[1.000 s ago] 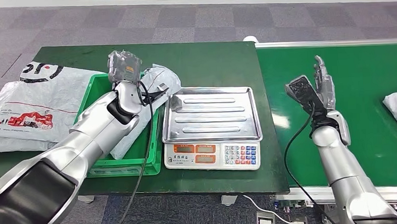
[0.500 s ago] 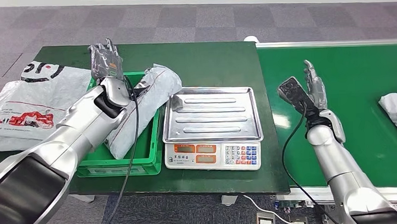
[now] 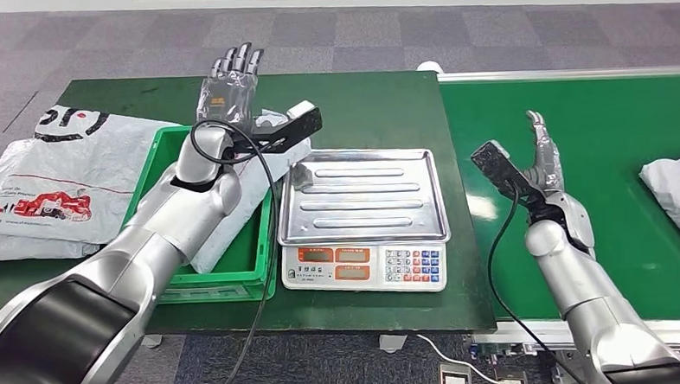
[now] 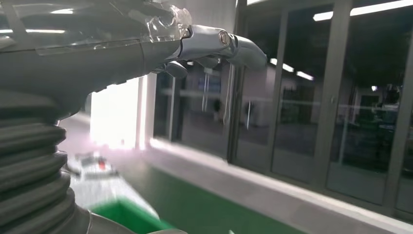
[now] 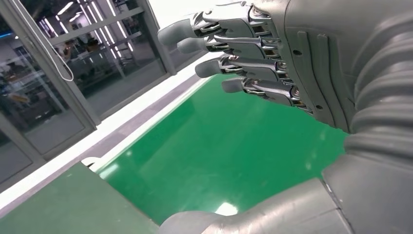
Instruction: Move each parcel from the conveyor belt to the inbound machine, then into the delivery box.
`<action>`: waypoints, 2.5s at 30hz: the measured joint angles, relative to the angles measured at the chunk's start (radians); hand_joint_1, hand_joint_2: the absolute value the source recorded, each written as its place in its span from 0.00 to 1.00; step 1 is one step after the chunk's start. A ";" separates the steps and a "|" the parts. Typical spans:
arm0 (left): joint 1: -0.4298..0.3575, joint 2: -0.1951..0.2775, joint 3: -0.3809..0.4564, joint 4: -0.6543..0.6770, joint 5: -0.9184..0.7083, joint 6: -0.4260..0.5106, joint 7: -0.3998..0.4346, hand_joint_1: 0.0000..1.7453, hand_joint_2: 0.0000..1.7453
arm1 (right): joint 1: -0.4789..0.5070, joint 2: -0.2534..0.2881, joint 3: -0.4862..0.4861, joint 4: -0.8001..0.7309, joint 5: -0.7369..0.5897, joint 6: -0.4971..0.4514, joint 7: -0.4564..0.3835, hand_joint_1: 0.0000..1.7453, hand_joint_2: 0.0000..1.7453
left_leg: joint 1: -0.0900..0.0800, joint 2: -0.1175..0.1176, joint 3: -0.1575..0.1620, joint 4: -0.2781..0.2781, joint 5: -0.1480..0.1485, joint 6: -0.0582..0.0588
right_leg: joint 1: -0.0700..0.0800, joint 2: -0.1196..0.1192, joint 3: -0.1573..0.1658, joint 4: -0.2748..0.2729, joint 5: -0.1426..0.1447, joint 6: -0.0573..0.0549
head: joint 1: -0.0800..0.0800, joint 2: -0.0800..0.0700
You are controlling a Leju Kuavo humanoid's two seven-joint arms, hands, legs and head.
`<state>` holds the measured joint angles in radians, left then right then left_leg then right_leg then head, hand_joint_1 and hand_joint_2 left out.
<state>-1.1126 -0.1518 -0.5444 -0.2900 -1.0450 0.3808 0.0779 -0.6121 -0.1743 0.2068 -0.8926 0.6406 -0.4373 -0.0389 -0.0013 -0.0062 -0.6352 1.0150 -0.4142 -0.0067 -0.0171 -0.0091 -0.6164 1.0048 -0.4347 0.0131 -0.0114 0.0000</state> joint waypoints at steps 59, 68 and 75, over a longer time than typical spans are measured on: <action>0.419 -0.166 0.165 -0.154 1.245 -0.370 -0.710 0.00 1.00 | 0.272 0.048 -0.212 -0.101 -0.974 0.477 -0.227 0.00 1.00 | 0.000 -0.001 -0.001 0.000 -0.003 0.002 | 0.000 -0.002 0.000 -0.001 -0.004 0.002 | 0.000 0.000; 0.425 -0.149 0.165 -0.155 1.244 -0.362 -0.716 0.00 1.00 | 0.267 0.048 -0.061 -0.141 -1.079 0.555 -0.264 0.00 1.00 | -0.001 -0.001 -0.001 0.000 -0.003 0.002 | -0.001 -0.003 0.001 -0.001 -0.004 0.002 | 0.000 0.000; 0.425 -0.148 0.165 -0.158 1.245 -0.354 -0.710 0.00 1.00 | 0.258 0.047 -0.014 -0.159 -0.954 0.441 -0.287 0.00 1.00 | -0.001 -0.001 -0.001 0.000 -0.003 0.002 | -0.001 -0.003 0.001 -0.001 -0.004 0.002 | 0.000 0.000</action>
<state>-0.6875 -0.2998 -0.3796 -0.4482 0.1999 0.0268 -0.6321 -0.3539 -0.1275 0.1928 -1.0517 -0.3132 0.0036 -0.3263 -0.0018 -0.0068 -0.6360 1.0147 -0.4172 -0.0045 -0.0177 -0.0116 -0.6158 1.0038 -0.4383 0.0149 -0.0114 0.0000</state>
